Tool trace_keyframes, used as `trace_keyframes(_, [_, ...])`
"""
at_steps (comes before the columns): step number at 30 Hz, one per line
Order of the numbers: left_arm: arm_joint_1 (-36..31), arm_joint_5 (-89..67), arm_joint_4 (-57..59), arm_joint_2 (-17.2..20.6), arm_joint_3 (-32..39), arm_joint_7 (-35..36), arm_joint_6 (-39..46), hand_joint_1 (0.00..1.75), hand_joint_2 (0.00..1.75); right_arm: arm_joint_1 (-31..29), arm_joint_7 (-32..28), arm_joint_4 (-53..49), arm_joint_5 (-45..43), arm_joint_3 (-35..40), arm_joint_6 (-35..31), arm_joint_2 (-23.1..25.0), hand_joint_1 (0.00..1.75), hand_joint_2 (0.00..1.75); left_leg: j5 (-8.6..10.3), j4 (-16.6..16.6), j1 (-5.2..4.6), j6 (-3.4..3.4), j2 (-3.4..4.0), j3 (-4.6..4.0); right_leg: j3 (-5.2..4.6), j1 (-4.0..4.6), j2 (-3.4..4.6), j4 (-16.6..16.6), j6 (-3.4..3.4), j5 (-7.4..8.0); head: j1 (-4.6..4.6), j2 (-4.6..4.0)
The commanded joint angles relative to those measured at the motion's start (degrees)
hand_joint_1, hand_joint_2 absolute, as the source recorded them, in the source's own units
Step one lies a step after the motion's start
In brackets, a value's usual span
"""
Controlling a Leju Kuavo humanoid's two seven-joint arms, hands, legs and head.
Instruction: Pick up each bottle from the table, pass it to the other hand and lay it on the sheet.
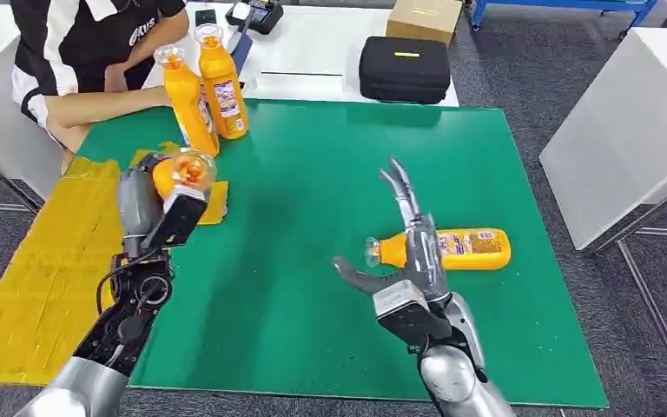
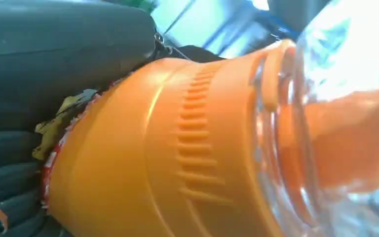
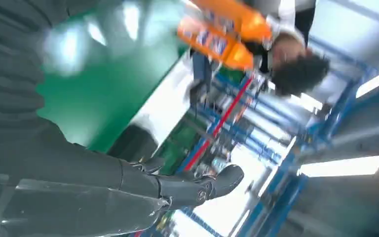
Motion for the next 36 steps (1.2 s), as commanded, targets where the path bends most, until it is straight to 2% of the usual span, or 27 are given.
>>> trace_keyframes(1, [-11.84, -36.61, 25.28, 6.38, -12.47, 21.79, -14.86, 1.75, 1.75, 1.96, 0.44, -5.43, 1.97, -6.38, -1.77, -1.25, 0.00, 1.75, -0.13, 0.00, 0.00, 0.02, -0.14, 0.33, 0.34, 0.03, -0.06, 0.03, -0.29, -0.16, 0.02, 0.00])
trace_keyframes(4, [-11.87, -37.13, 25.96, 6.76, -11.65, 21.05, -14.29, 1.75, 1.75, 2.05, 0.51, -5.74, 2.16, -6.78, -1.52, -1.33, 0.00, 1.75, -0.18, 0.03, 0.03, 0.02, -0.03, 0.34, 0.35, 0.06, 0.07, 0.04, -0.31, -0.16, 0.04, 0.00])
trace_keyframes(6, [-12.76, -40.58, 28.18, 7.21, -11.99, 21.49, -20.30, 1.75, 1.75, 2.93, 0.99, -6.47, 3.49, -7.92, -2.70, -1.29, 0.00, 1.75, -0.10, 0.01, 0.03, 0.00, 0.12, 0.15, 0.11, 0.05, 0.17, 0.02, -0.20, -0.07, 0.02, 0.00])
trace_keyframes(10, [-13.78, -45.18, 30.99, 8.87, -13.35, 20.58, -25.58, 1.75, 1.75, 4.41, 0.95, -7.14, 3.69, -10.35, -3.75, -1.60, 0.00, 1.75, -0.19, 0.04, 0.06, 0.02, 0.04, 0.33, 0.33, 0.08, 0.10, 0.04, -0.31, -0.20, 0.02, 0.00])
trace_keyframes(16, [-14.15, -45.06, 31.33, 8.66, -13.09, 19.82, -26.22, 1.75, 1.75, 4.56, 0.93, -7.28, 3.77, -10.48, -3.84, -1.35, 0.00, 1.75, -0.16, 0.05, 0.03, 0.01, 0.06, 0.21, 0.22, 0.05, 0.13, 0.06, -0.26, -0.18, 0.02, 0.00])
trace_keyframes(20, [-14.97, -48.12, 33.09, 8.72, -15.15, 18.98, -30.13, 1.75, 1.75, 5.07, 1.13, -7.28, 5.39, -10.84, -4.18, -0.97, 0.00, 1.75, -0.26, 0.12, 0.07, 0.01, -0.02, 0.38, 0.40, 0.10, 0.08, 0.13, -0.41, -0.30, 0.02, 0.00])
trace_keyframes(23, [-14.74, -49.04, 34.04, 8.90, -14.78, 19.78, -31.74, 1.75, 1.75, 4.72, 3.28, -6.07, 8.77, -11.65, -3.45, -0.63, 0.00, 1.75, -0.28, 0.11, 0.08, 0.02, 0.01, 0.41, 0.42, 0.11, 0.15, 0.09, -0.40, -0.27, 0.02, 0.00])
trace_keyframes(24, [-14.45, -49.00, 34.16, 8.90, -14.50, 19.86, -31.92, 1.61, 1.75, 4.61, 3.86, -5.71, 9.68, -11.84, -3.24, -0.59, 0.00, 1.75, -0.22, 0.05, 0.06, 0.01, 0.07, 0.33, 0.32, 0.08, 0.19, 0.05, -0.31, -0.20, 0.02, 0.00])
trace_keyframes(25, [-13.88, -48.78, 34.11, 8.83, -13.97, 19.40, -31.95, 0.00, 1.75, 4.34, 4.87, -5.34, 10.80, -12.03, -2.19, -0.44, 0.00, 1.75, -0.28, 0.07, 0.04, 0.03, 0.09, 0.43, 0.41, 0.07, 0.22, 0.07, -0.38, -0.25, 0.02, 0.00])
trace_keyframes(26, [-13.49, -48.82, 34.21, 8.78, -13.77, 19.31, -32.15, 0.00, 1.75, 4.20, 5.74, -5.06, 11.98, -12.11, -0.82, -0.62, 0.00, 1.75, -0.12, 0.00, 0.05, 0.00, 0.13, 0.18, 0.18, 0.07, 0.21, -0.01, -0.21, -0.10, 0.00, 0.00])
trace_keyframes(28, [-12.07, -47.53, 33.41, 8.09, -11.48, 19.86, -28.29, 0.00, 1.75, 4.37, 9.60, -4.61, 17.52, -12.64, 1.98, -1.45, 0.00, 1.75, -0.13, -0.03, 0.02, 0.01, 0.10, 0.23, 0.25, 0.04, 0.21, -0.03, -0.20, -0.11, 0.02, 0.00])
trace_keyframes(29, [-11.89, -47.44, 33.36, 7.82, -11.22, 20.04, -27.86, 0.00, 0.00, 4.48, 9.74, -4.60, 17.94, -12.89, 2.09, -1.51, 0.00, 0.00, -0.20, -0.01, 0.04, 0.02, 0.10, 0.37, 0.39, 0.06, 0.23, -0.02, -0.28, -0.17, 0.02, 0.00])
trace_keyframes(32, [-11.16, -45.41, 32.01, 5.94, -6.98, 19.61, -23.17, 0.00, 0.00, 5.90, 12.08, -5.77, 23.84, -14.11, 5.39, -2.51, 0.00, 0.00, -0.25, -0.01, 0.02, 0.03, 0.02, 0.47, 0.50, 0.05, 0.16, -0.01, -0.34, -0.24, 0.00, 0.00])
trace_keyframes(36, [-10.42, -47.05, 28.65, 4.04, -6.63, 21.15, -18.75, 0.00, 0.00, 6.00, 12.95, -5.87, 26.94, -14.89, 8.47, -3.48, 0.00, 0.00, -0.19, 0.04, 0.03, 0.03, -0.19, 0.33, 0.42, 0.06, -0.07, 0.01, -0.31, -0.25, 0.00, 0.00])
